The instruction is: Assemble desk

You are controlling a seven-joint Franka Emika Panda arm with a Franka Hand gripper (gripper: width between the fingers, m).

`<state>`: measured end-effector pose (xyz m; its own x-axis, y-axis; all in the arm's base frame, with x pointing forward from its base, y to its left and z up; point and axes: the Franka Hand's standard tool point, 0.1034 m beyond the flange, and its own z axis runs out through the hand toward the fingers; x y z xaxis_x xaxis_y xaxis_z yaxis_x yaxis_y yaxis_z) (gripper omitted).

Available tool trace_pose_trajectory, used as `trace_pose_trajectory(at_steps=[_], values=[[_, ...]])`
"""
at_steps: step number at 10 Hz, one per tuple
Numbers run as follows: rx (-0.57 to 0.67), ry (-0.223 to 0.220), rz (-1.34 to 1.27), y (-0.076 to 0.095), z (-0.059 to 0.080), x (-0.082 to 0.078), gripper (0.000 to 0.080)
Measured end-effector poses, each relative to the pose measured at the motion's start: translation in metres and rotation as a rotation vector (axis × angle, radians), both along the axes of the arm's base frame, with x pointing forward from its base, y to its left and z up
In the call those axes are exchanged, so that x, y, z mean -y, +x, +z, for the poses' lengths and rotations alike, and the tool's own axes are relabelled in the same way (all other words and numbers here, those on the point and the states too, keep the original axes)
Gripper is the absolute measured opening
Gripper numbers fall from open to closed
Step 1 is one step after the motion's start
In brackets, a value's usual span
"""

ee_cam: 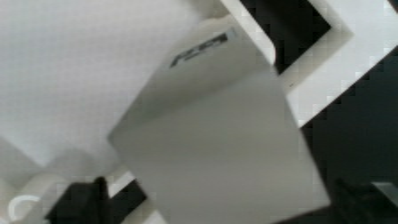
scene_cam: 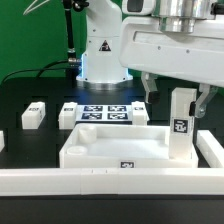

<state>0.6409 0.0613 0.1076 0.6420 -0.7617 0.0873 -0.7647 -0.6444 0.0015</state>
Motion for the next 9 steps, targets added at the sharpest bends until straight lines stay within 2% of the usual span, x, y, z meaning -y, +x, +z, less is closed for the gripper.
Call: trace_pose_trajectory(at_steps=[2, 3, 4, 5, 6, 9], values=[[0.001, 0.001, 0.001, 0.001, 0.001, 0.0, 0.0648], [0.019, 0.014, 0.036, 0.005, 0.014, 0.003, 0.0648], [0.047, 0.027, 0.059, 0.01, 0.04, 0.005, 0.0649], [0.064, 0.037, 0.061, 0.008, 0.056, 0.004, 0.0649], [0.067, 0.04, 0.064, 0.006, 0.06, 0.002, 0.0649], [0.063, 0.039, 0.064, 0.005, 0.057, 0.002, 0.0649]])
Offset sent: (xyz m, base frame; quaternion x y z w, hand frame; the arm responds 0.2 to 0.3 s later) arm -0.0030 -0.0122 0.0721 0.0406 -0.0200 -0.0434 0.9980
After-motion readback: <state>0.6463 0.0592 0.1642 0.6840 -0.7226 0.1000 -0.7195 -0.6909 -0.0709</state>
